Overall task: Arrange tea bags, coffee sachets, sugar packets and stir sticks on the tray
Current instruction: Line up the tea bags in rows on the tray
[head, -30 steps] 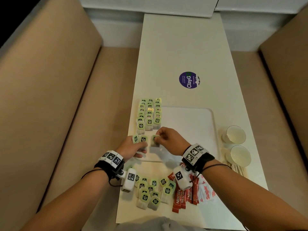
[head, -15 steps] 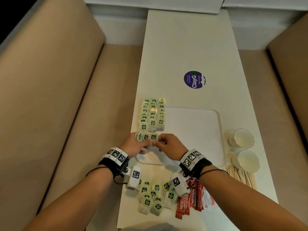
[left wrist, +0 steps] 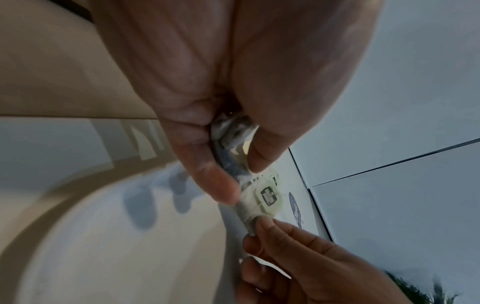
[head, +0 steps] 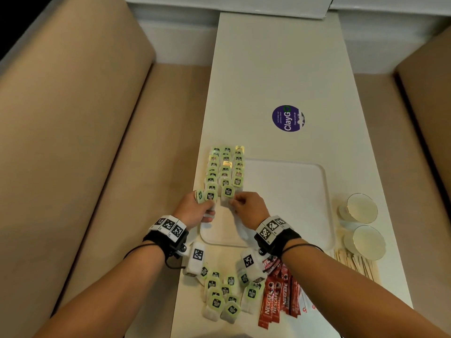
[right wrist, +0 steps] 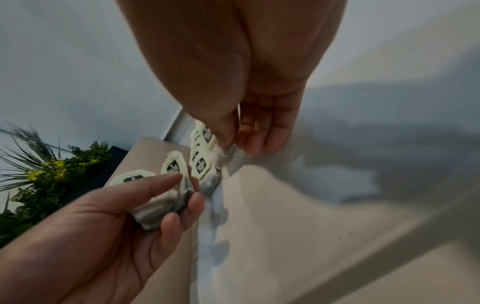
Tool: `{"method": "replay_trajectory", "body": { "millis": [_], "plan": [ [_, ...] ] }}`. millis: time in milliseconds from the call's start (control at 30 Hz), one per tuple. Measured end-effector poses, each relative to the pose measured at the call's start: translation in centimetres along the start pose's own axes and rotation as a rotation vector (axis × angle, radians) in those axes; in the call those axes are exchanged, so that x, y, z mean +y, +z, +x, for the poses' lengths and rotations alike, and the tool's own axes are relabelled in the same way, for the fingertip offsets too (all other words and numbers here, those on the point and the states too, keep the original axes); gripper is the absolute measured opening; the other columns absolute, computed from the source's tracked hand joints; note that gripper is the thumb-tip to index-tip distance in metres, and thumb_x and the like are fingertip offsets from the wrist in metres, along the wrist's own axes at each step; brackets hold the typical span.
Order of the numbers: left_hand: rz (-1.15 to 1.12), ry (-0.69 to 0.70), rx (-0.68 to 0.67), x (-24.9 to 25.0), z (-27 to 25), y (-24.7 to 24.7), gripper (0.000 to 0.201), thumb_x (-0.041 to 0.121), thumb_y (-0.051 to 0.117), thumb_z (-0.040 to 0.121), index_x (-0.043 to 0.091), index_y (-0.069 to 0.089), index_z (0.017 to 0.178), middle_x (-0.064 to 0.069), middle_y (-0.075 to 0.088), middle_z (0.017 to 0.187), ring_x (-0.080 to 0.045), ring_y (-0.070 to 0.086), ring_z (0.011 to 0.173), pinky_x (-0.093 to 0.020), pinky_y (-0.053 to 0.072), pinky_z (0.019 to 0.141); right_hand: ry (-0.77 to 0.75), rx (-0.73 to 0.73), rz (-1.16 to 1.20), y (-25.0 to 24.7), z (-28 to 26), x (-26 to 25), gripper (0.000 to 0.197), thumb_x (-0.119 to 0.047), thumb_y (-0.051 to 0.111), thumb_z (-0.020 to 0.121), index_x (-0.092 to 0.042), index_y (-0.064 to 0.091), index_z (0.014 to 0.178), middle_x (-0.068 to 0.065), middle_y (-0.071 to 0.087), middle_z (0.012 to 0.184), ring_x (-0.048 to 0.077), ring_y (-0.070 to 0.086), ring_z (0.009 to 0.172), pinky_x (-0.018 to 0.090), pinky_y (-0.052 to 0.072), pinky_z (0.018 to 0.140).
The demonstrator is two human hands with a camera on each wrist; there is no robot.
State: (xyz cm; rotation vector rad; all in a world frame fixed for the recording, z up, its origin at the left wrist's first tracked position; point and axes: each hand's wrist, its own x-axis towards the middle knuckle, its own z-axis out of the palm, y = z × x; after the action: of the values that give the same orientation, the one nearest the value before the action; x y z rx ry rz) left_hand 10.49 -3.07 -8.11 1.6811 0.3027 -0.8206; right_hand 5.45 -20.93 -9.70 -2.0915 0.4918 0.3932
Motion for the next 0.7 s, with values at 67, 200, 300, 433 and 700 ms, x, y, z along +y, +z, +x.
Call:
{"method": "replay_trajectory", "body": {
  "millis": [67,200,300,433,700],
  "plan": [
    [-0.027,-0.002,0.003,-0.1,0.1,-0.2,0.008,0.005,0.062,0.096,0.007,0.065,0.104,-0.012,0.068,0.089,-0.023,0.068,0.076,-0.027,0.058,0.056,0.020,0.000,-0.016,0.2,0.3,-0.4,0.030,-0.025,0.063,0.097,-0.006,0.066,0.073,0.009,0.063,0.069,0.017,0.050,0.062,0.026,0.041,0.058],
    [-0.078,0.009,0.023,0.0,0.2,-0.5,0.010,0.001,0.058,0.097,0.007,0.065,0.101,-0.015,0.067,0.088,-0.024,0.066,0.073,-0.027,0.059,0.057,0.044,-0.012,-0.044,0.8,1.0,-0.8,0.027,-0.029,0.066,0.095,-0.006,0.074,0.082,0.010,0.072,0.079,0.025,0.064,0.072,0.032,0.052,0.067],
    [-0.095,0.010,0.042,0.0,0.2,-0.6,0.012,-0.001,0.055,0.098,0.005,0.065,0.102,-0.017,0.064,0.088,-0.024,0.063,0.070,-0.028,0.057,0.057,0.062,0.002,-0.073,0.8,1.3,-1.0,0.026,-0.030,0.066,0.094,-0.009,0.075,0.081,0.009,0.073,0.079,0.025,0.067,0.075,0.035,0.055,0.070],
    [-0.086,0.005,0.041,0.1,-0.2,-0.6,0.015,-0.002,0.055,0.098,0.008,0.065,0.096,-0.017,0.065,0.090,-0.027,0.061,0.075,-0.026,0.056,0.056,0.077,0.022,-0.083,0.8,1.4,-1.3,0.023,-0.028,0.065,0.093,-0.013,0.078,0.082,0.004,0.073,0.080,0.022,0.068,0.075,0.032,0.056,0.070],
    [-0.066,0.037,0.049,0.5,-0.8,-0.4,0.021,-0.006,0.053,0.096,0.010,0.065,0.090,-0.015,0.067,0.082,-0.027,0.062,0.070,-0.026,0.050,0.053,0.093,0.076,-0.048,0.5,1.5,-1.9,0.027,-0.025,0.068,0.091,-0.016,0.072,0.066,-0.003,0.065,0.061,0.011,0.057,0.056,0.024,0.045,0.057]
  ]
}}
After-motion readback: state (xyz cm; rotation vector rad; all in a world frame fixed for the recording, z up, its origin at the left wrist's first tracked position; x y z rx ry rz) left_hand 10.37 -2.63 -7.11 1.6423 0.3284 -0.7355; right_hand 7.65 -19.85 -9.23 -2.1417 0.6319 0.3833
